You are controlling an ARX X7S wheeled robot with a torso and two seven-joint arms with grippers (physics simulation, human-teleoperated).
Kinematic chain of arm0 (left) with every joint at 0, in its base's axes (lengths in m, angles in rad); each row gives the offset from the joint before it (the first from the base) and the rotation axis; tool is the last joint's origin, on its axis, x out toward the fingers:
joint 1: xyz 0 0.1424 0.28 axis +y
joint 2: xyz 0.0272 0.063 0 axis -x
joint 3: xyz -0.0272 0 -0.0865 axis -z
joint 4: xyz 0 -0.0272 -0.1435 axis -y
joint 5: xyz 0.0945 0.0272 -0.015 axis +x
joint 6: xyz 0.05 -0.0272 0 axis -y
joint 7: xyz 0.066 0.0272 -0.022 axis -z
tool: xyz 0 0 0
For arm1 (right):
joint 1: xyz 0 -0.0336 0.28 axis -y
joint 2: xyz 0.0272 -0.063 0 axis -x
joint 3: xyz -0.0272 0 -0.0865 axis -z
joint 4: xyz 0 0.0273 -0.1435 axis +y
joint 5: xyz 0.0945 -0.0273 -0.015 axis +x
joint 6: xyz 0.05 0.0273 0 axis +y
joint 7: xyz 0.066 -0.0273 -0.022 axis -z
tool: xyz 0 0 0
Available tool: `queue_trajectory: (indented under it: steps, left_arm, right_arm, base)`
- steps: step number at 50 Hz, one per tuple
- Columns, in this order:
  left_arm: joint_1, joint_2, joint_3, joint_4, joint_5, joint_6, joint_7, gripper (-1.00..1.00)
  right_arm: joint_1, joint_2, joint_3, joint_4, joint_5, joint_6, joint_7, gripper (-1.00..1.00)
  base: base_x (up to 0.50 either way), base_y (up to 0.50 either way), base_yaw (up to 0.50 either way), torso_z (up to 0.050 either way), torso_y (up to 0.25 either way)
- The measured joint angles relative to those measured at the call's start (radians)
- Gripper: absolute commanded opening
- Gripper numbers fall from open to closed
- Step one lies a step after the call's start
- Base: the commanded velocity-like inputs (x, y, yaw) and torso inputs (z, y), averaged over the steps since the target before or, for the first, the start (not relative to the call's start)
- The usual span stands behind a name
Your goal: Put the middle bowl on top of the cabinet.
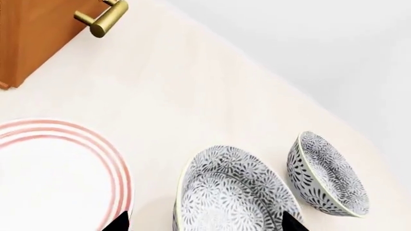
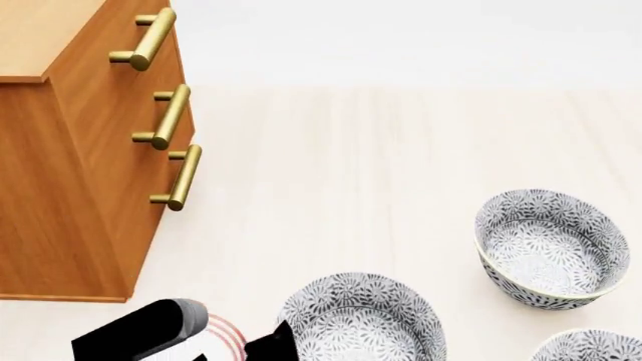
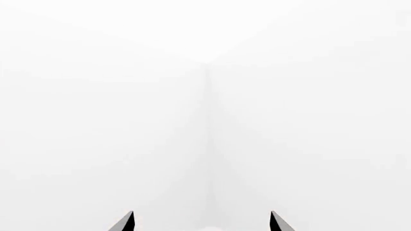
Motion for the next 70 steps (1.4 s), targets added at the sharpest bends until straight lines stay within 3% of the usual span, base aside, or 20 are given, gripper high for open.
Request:
queue_trajectory:
  steps: [37, 70]
  left_arm:
    - [-0.104, -0.011, 0.148, -0.191, 0.008, 0.109, -0.045, 1.00]
    - [-0.182, -0.013, 0.247, -0.439, -0.016, 0.200, 0.045, 1.00]
  right_arm:
    - [-0.036, 0.001, -0.001, -0.026, -0.004, -0.026, 0.010, 1.00]
    - [-0.066, -0.004, 0.006, -0.033, -0.003, -0.063, 0.007, 1.00]
  base:
    - [0.00, 0.00, 0.00, 0.000, 0.000]
    - [0.00, 0.00, 0.00, 0.000, 0.000]
